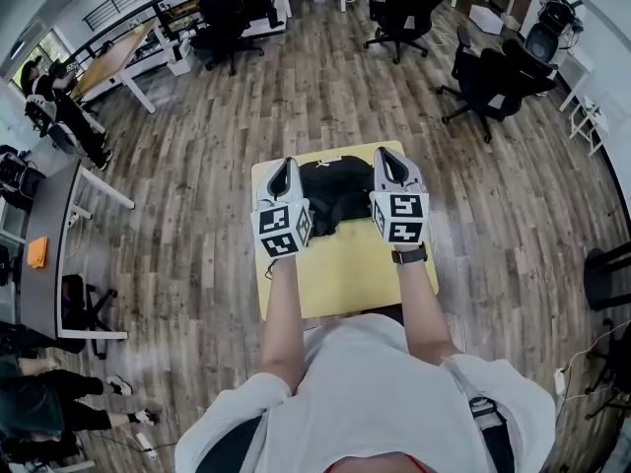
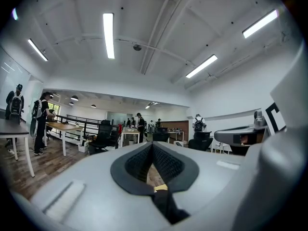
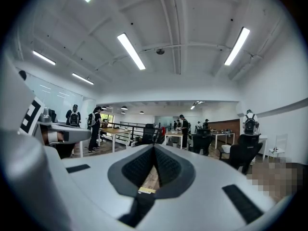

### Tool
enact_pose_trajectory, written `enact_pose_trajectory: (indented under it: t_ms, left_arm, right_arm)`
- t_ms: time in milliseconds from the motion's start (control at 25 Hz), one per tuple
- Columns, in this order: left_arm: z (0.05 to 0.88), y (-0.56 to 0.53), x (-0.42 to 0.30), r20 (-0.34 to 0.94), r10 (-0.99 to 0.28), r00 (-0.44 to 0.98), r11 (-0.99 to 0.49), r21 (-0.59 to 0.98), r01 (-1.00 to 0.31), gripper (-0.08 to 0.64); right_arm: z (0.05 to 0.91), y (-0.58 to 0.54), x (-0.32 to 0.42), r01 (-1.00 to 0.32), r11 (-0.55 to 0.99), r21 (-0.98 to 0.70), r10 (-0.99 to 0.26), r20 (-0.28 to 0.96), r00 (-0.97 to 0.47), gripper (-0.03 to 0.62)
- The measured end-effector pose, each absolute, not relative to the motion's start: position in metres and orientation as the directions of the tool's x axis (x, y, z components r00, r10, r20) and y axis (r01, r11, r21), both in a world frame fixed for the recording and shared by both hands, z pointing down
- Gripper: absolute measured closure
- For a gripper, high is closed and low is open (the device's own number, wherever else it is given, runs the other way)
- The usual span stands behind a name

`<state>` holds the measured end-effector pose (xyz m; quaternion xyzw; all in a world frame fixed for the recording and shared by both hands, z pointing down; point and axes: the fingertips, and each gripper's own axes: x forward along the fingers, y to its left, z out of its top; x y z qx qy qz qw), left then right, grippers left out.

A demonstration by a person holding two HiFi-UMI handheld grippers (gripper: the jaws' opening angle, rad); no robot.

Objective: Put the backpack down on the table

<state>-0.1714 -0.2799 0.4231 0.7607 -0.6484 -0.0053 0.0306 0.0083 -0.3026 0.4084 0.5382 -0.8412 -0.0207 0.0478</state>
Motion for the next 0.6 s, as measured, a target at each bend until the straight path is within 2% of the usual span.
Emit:
enact_pose_trajectory:
  t_ms: [600]
  left_arm:
    - [0.431, -0.279, -0.165, 0.049, -0.983, 0.176, -0.174, 0.042, -0.984, 0.551]
  right_arm:
    - [0.425, -0.293, 0.010, -0.897, 0.426, 0.120, -0.903, 0.112, -0.414, 0.583]
